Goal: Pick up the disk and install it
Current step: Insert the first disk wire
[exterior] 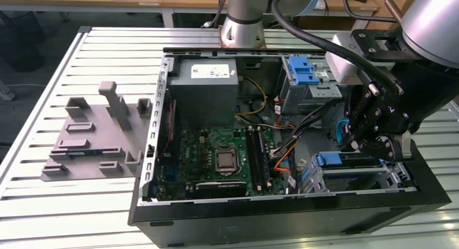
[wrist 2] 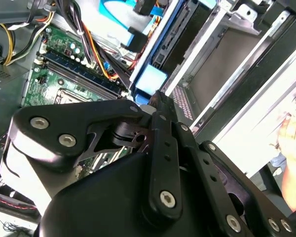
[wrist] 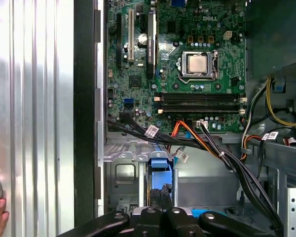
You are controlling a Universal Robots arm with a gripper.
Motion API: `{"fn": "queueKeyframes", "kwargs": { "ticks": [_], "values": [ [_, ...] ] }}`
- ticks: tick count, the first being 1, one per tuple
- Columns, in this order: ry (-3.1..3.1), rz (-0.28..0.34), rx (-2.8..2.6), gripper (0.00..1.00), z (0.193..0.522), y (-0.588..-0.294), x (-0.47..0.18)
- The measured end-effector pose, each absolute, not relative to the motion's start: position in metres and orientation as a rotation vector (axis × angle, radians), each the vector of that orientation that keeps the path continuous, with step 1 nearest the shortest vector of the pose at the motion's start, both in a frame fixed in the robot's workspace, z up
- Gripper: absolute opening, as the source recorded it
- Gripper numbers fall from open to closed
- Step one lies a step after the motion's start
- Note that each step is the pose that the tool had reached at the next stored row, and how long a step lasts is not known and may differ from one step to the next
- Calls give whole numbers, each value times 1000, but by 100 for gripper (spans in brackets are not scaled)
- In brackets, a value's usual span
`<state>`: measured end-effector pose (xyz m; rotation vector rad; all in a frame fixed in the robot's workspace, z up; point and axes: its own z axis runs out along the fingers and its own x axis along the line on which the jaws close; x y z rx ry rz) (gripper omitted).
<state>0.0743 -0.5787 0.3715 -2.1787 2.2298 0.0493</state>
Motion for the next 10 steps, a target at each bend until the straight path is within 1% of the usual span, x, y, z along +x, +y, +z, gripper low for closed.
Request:
{"fn": "queueKeyframes", "kwargs": {
  "ticks": [10],
  "values": [
    [2230,49,-2179,11,372,-579,92]
  ]
}}
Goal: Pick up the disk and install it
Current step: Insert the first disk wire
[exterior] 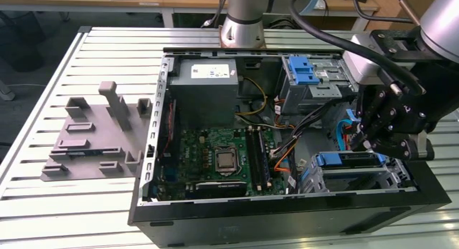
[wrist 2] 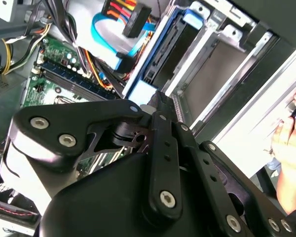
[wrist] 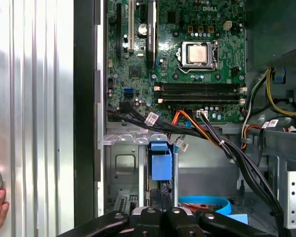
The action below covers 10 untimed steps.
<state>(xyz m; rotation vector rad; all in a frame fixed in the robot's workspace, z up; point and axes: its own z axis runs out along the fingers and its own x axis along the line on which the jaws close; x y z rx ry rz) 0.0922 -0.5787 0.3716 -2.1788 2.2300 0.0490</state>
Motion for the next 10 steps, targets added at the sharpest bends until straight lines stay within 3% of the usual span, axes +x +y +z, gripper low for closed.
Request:
{"fn": "queueKeyframes", "kwargs": {
  "ticks": [10],
  "values": [
    [2229,51,-2177,11,371,-577,101]
  ]
}}
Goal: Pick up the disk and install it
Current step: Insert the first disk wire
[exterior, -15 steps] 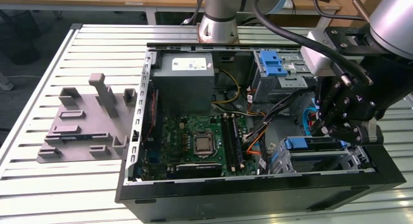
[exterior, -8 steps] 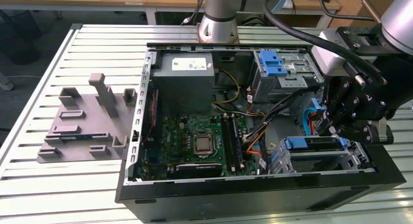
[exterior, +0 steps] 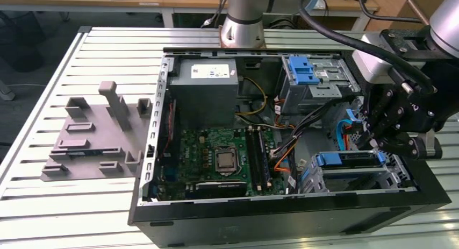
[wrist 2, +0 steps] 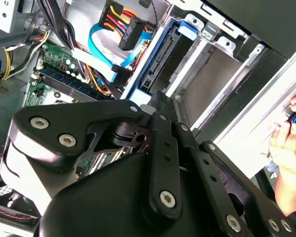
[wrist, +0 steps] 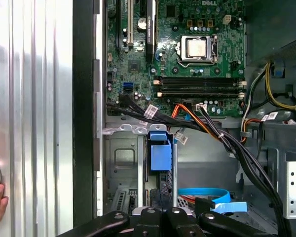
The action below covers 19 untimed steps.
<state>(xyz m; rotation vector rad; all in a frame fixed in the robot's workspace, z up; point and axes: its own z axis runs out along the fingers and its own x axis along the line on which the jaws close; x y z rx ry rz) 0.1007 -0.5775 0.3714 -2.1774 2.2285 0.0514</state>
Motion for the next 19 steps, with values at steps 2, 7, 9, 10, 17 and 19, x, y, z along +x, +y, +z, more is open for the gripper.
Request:
{"fn": "queueKeyframes", "kwargs": {
  "ticks": [2,7,9,10,17,19],
  "values": [
    [2227,53,-2177,11,371,-577,101],
    [2227,52,-2176,11,371,-575,108],
    [2227,52,-2176,11,371,-574,111],
    [2227,52,-2176,11,371,-574,112],
    [2227,52,-2176,11,371,-570,122],
    [2227,52,-2176,11,371,-569,124]
  ]
}}
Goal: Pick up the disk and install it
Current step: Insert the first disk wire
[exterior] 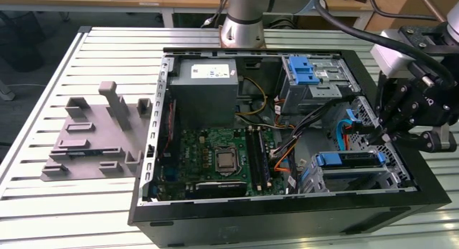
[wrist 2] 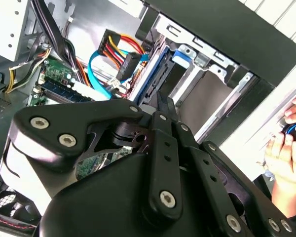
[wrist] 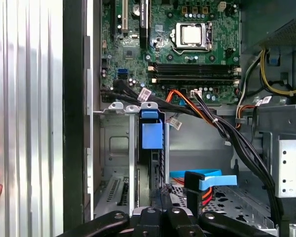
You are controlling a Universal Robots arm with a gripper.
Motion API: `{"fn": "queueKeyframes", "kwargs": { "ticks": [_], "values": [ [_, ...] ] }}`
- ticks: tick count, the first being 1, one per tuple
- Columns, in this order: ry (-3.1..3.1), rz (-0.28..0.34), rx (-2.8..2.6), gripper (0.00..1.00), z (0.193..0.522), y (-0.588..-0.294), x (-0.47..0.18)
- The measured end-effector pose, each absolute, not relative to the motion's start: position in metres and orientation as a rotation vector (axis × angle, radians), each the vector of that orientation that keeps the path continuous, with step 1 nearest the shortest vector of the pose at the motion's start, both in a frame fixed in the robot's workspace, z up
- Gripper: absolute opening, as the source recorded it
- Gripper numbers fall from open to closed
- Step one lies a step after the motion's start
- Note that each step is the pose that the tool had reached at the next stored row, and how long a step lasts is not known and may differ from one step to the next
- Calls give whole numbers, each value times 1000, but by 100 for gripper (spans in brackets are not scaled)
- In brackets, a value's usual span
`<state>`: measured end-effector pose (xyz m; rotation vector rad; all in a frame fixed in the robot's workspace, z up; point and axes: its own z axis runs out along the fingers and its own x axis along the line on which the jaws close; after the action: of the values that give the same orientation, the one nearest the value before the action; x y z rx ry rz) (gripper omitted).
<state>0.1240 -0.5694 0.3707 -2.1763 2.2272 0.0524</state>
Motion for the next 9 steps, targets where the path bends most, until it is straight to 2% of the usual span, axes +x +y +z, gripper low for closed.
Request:
{"fn": "queueKeyframes", "kwargs": {
  "ticks": [9],
  "values": [
    [2226,50,-2175,11,370,-561,129]
  ]
}}
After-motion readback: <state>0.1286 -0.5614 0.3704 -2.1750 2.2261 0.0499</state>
